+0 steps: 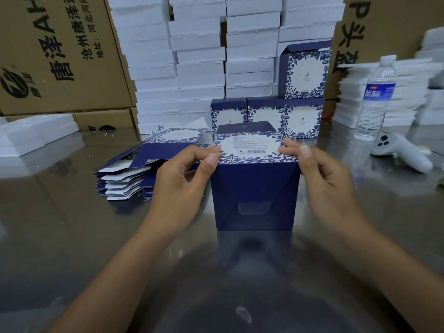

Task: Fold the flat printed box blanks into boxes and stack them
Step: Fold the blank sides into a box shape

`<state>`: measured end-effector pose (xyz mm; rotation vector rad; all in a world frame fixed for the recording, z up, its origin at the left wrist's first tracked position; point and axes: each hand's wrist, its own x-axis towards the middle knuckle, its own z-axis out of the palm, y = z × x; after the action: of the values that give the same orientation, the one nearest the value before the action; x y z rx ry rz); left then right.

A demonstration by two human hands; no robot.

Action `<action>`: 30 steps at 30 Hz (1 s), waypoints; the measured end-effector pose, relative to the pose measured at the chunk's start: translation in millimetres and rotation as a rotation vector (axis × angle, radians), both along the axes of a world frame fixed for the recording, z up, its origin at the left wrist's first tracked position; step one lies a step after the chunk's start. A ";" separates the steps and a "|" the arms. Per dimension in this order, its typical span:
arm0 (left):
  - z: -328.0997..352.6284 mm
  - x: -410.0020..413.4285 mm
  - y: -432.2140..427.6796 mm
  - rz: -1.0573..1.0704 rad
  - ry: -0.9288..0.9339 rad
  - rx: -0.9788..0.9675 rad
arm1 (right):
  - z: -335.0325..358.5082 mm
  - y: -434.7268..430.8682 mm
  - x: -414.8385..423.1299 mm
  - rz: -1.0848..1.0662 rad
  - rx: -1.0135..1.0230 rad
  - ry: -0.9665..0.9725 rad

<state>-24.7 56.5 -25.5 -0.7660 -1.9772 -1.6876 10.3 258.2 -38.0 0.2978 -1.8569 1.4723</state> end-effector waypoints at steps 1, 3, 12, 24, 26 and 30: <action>-0.4 -0.3 0.1 0.003 -0.003 0.000 | 0.2 -0.5 0.2 0.005 -0.003 0.004; -1.7 -0.3 1.2 -0.005 0.007 0.009 | 0.5 -0.8 0.2 0.025 0.001 0.001; -19.6 2.7 5.5 -0.175 -0.163 -0.157 | -9.9 2.8 1.5 0.068 0.315 -0.148; -22.5 15.5 19.7 0.165 0.035 -0.187 | -3.4 -11.5 10.5 -0.192 0.287 0.052; -22.7 14.9 20.0 0.201 0.056 -0.184 | -1.5 -13.0 11.6 -0.219 0.290 0.073; -21.9 14.1 18.7 0.182 0.048 -0.181 | -0.8 -12.4 11.9 -0.238 0.297 0.083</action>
<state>-10.6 75.2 -47.4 -0.6587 -2.1173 -1.3889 22.2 245.8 -38.7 0.2634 -1.9669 1.0120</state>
